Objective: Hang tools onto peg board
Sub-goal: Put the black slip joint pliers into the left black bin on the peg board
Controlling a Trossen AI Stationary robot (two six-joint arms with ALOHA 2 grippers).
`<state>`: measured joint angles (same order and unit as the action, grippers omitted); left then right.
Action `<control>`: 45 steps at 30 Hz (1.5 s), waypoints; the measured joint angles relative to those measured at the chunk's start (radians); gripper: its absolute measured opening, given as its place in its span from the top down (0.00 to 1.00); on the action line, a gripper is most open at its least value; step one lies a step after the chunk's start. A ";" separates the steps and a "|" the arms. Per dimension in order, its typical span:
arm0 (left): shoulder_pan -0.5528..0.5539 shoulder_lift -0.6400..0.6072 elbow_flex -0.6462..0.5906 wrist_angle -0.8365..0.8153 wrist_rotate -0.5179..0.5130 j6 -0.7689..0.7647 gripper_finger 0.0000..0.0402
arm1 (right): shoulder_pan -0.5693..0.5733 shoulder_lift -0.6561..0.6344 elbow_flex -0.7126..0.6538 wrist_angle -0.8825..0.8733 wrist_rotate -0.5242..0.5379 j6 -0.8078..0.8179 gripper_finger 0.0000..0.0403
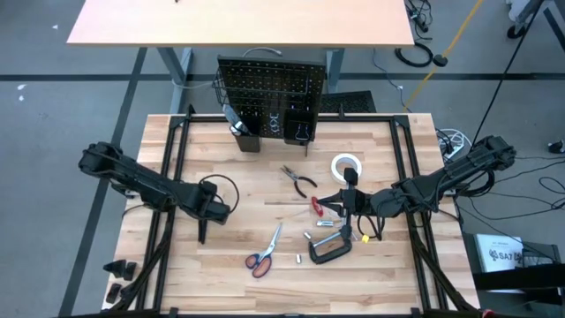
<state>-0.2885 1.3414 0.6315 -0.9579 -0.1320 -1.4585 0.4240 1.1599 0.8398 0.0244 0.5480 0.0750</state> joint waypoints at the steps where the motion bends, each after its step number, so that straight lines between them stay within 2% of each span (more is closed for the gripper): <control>1: -0.005 0.011 0.000 0.000 0.002 -0.001 0.57 | 0.000 0.000 0.000 0.000 0.000 0.000 1.00; 7: -0.034 0.092 0.003 0.015 0.005 -0.025 0.57 | 0.000 0.000 0.000 -0.002 0.000 0.000 1.00; 16: -0.034 0.150 0.011 0.064 -0.009 0.111 0.59 | 0.000 0.000 0.000 -0.004 0.000 0.010 1.00; 19: -0.034 0.150 0.012 0.069 -0.011 0.149 0.66 | 0.000 0.000 0.000 -0.004 0.000 0.010 1.00; 23: -0.034 0.153 0.035 0.073 -0.018 0.194 0.82 | 0.000 0.000 0.000 -0.004 0.000 0.002 1.00; 26: -0.034 0.157 0.078 0.072 -0.038 0.265 0.94 | 0.000 0.000 0.000 -0.003 0.000 0.002 1.00; 28: -0.034 0.157 0.115 0.067 -0.051 0.304 0.96 | 0.000 0.000 0.000 -0.003 0.000 0.003 1.00; 38: -0.034 0.151 0.336 0.032 -0.106 0.451 0.96 | 0.000 0.000 0.000 -0.005 0.000 0.010 1.00; 45: -0.049 0.090 0.473 0.114 -0.183 0.581 0.96 | 0.000 0.000 0.000 -0.008 0.000 0.010 1.00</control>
<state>-0.3375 1.4319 1.1048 -0.8443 -0.3148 -0.8779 0.4244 1.1599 0.8398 0.0162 0.5484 0.0853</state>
